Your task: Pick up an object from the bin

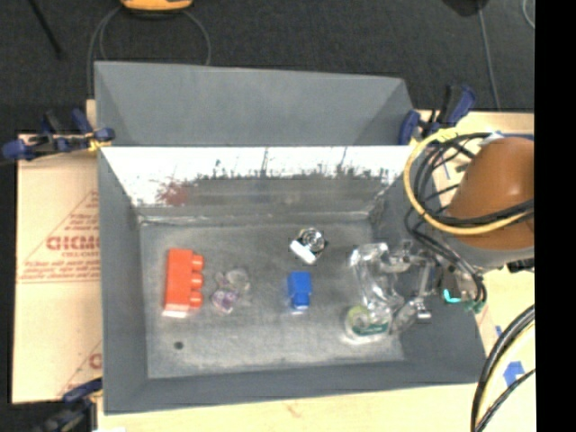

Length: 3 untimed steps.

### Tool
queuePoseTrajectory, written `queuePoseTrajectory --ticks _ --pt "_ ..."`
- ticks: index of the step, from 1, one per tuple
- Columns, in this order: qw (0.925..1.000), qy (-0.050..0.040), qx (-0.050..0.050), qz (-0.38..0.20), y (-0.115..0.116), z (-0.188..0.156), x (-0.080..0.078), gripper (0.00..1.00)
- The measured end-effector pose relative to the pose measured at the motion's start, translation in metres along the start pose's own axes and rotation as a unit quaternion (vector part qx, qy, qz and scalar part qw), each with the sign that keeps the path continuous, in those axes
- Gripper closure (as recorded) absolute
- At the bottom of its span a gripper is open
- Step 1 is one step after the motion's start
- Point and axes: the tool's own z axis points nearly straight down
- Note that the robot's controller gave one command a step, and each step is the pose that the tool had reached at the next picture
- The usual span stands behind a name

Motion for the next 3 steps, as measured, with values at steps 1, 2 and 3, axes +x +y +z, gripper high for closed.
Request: queuePoseTrajectory --ticks 1,2,3 --pt "0.9917 -0.0198 0.006 -0.127 -0.02 0.047 -0.014 0.0" --pt "0.9553 -0.0046 0.002 -0.296 -0.011 0.035 -0.004 0.0" --pt "0.9408 -0.0022 0.001 -0.339 -0.006 0.053 -0.005 0.0"
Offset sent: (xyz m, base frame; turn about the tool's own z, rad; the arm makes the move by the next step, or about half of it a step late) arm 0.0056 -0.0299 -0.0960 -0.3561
